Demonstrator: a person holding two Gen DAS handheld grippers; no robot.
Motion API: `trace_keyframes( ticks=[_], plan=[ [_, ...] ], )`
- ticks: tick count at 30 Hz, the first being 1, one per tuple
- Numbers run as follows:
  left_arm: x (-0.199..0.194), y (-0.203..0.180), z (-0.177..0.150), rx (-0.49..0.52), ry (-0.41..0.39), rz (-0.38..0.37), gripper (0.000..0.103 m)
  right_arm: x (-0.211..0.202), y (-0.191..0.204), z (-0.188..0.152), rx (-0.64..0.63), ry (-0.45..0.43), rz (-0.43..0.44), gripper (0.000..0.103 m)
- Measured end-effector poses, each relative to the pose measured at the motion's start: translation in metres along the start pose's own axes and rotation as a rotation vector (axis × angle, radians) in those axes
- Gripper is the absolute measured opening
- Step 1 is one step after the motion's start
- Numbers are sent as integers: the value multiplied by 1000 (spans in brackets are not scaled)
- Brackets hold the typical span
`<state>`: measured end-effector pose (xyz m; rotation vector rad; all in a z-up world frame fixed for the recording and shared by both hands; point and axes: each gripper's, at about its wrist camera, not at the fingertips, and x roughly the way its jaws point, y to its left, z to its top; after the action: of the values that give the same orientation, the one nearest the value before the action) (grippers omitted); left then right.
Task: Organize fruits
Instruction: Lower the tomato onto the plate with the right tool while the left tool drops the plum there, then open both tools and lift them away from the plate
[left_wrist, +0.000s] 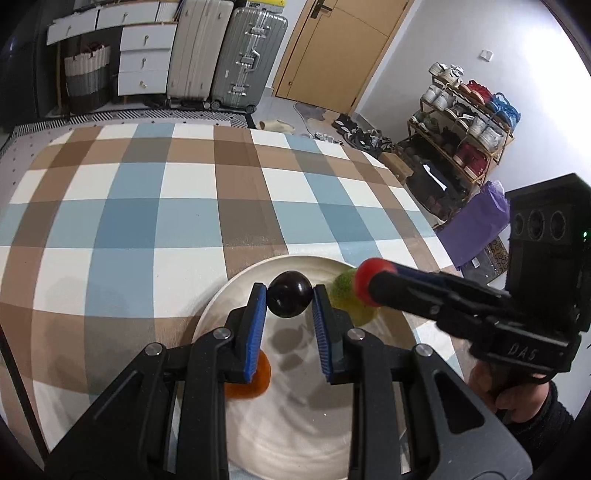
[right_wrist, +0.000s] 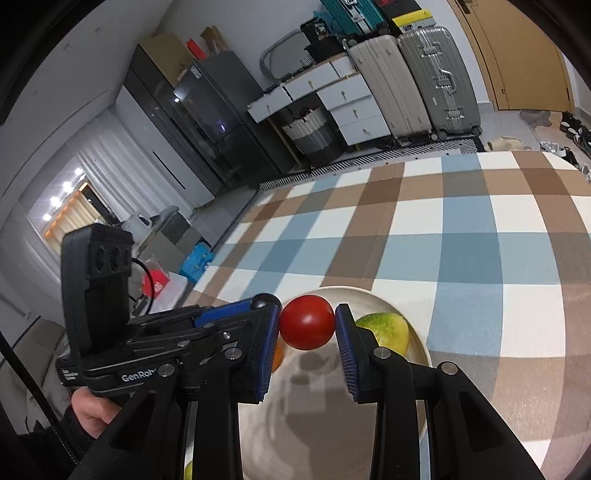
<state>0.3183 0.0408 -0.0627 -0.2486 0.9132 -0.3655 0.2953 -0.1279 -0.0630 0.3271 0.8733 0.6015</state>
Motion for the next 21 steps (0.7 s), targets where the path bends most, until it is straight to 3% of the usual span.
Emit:
trace_keyframes(
  ticks=[9,10,12,14,21],
  plan=[
    [21,13,7,-64,33,-43,23,23,-7,3,16,32,-26,32],
    [23,13,8,-60,42,-44,23,23,-7,3,16,27,-24,34],
    [24,12,9,-58,36,-45,23,19,-7,4,16,4,-31,53],
    [22,11,8,-57,39,-54,23,14,-6,3,16,-13,-49,58],
    [-7,0,1,-40,9,-35,23,-16,0,-4,36,-54,-38,58]
  ],
)
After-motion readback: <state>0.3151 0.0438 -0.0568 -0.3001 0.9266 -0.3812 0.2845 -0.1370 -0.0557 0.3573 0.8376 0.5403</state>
